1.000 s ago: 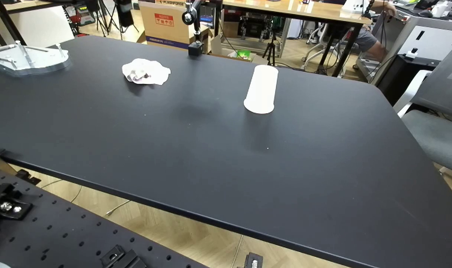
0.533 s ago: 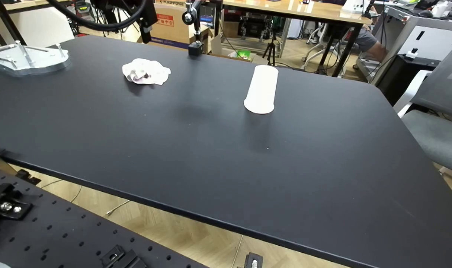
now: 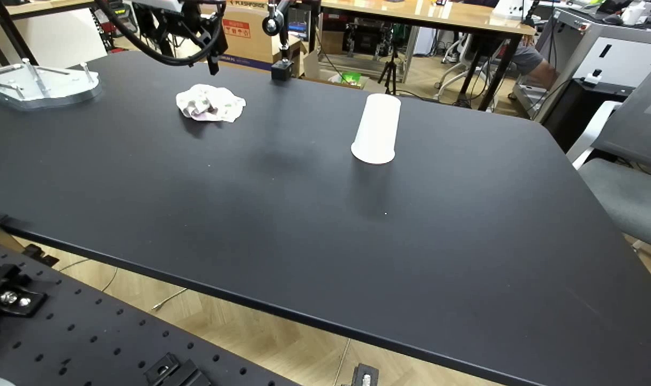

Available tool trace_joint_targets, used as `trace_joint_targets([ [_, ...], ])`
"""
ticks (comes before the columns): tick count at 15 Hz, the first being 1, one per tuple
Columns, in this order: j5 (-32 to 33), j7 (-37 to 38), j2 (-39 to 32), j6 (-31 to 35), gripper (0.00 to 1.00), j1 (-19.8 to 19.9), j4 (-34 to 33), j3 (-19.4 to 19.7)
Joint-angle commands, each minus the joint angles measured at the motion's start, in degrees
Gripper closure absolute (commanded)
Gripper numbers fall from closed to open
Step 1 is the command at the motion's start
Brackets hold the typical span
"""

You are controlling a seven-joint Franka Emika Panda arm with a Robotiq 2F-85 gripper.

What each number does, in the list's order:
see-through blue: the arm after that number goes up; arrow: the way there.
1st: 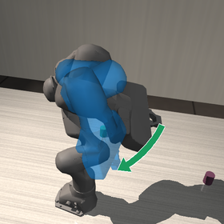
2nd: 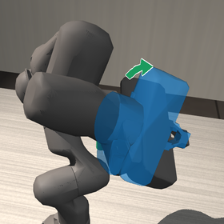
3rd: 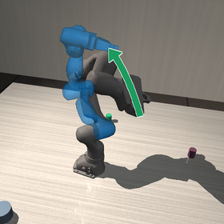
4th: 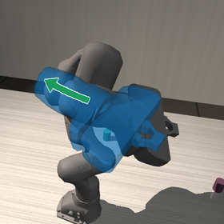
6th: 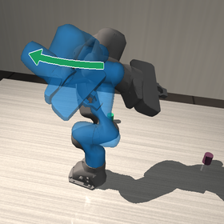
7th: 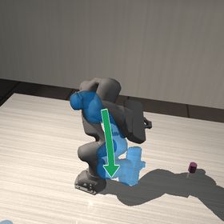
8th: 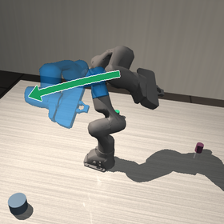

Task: Pick up the clothe and put it on the mental object

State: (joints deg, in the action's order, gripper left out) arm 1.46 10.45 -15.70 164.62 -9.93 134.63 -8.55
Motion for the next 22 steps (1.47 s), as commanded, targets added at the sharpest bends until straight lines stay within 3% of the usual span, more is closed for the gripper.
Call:
trace_joint_targets([
  [1,10.53,9.77,-5.62,3.94,0.0,-9.09,-5.41,9.91],
  [4,11.89,12.76,-9.35,4.28,0.0,-14.48,-8.41,14.83],
  [8,9.23,12.3,-12.73,4.23,0.0,-17.23,-11.09,15.37],
  [18,3.62,10.17,-15.61,2.07,0.0,-15.79,-12.74,13.12],
  [19,2.94,9.76,-15.78,1.9,0.25,-15.16,-12.81,12.43],
  [20,2.52,9.62,-15.93,1.74,0.25,-14.93,-12.88,12.2],
  [22,1.59,9.24,-16.09,1.71,0.4,-14.15,-12.89,11.36],
])
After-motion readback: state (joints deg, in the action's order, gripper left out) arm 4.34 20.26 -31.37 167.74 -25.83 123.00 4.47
